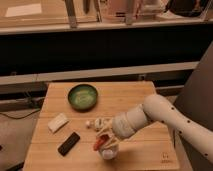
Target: Place the pepper in the ceramic cup
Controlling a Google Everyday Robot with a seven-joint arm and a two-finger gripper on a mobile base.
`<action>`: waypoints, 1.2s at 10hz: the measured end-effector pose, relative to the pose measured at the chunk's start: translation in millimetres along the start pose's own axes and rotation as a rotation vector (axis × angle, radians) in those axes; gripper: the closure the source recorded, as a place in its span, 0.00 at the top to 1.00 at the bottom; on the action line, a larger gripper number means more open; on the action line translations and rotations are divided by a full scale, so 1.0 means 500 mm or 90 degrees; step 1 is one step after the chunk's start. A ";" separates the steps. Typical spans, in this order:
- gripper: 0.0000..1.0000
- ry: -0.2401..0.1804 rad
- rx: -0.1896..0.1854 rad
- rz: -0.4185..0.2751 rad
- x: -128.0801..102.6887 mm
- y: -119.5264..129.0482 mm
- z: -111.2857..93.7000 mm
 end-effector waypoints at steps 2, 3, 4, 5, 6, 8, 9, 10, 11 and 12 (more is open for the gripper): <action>0.01 -0.011 0.003 0.023 0.005 0.012 0.013; 0.01 -0.015 0.005 0.030 0.005 0.014 0.019; 0.01 -0.018 0.008 0.036 0.005 0.016 0.022; 0.01 -0.021 0.014 0.045 0.005 0.020 0.024; 0.01 -0.024 0.026 0.059 0.006 0.026 0.025; 0.01 -0.028 0.039 0.070 0.007 0.031 0.025; 0.01 -0.032 0.041 0.073 0.009 0.032 0.026; 0.01 -0.035 0.044 0.077 0.013 0.032 0.026; 0.01 -0.041 0.051 0.085 0.022 0.033 0.026; 0.01 -0.049 0.058 0.092 0.032 0.029 0.027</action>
